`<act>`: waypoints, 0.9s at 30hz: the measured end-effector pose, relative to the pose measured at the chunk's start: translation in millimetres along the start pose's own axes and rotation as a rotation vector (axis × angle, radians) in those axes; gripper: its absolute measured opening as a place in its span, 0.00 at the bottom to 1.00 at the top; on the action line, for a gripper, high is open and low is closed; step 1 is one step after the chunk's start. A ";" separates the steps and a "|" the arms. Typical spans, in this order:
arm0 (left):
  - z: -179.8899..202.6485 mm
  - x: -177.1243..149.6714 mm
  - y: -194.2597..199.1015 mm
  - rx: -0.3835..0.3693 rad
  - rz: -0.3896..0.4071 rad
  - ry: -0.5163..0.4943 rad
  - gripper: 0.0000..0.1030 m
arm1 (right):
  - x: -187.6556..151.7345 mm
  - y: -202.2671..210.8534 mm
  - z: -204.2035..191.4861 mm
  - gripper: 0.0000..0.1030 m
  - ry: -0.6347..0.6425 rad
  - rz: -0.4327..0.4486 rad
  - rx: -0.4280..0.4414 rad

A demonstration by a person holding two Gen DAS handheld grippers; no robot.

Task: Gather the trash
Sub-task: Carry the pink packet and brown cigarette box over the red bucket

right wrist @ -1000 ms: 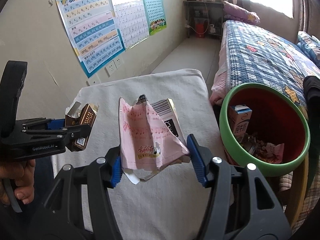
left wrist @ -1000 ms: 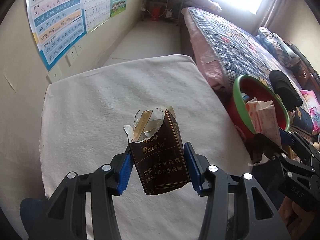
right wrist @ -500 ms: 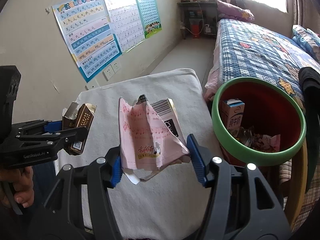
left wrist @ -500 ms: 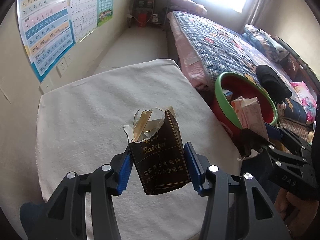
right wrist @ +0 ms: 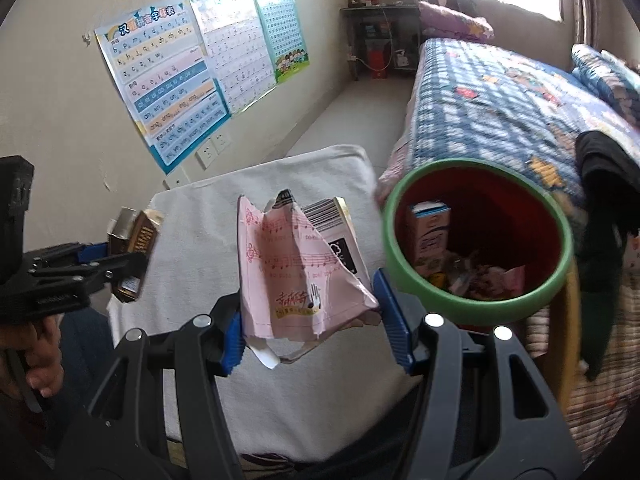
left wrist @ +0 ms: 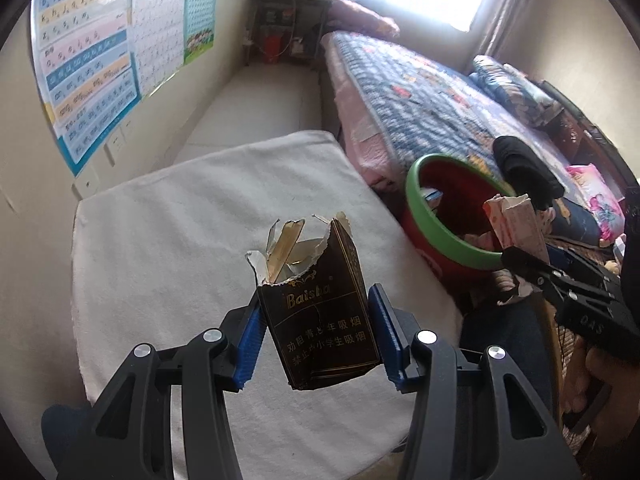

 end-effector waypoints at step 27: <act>73.2 122.0 -12.3 -0.064 0.052 -0.156 0.46 | 103.4 10.3 106.9 0.54 -0.117 0.148 -0.035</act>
Point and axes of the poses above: each gripper's, at about its wrist camera, not at the fingertips, and y roughly against the way its jaws point, z to its right, x to its top, the point moved 2 cm from there along -y, roughly the way its jaws point, and after that the axes turned 7 degrees about x, right-handed, at the moved point
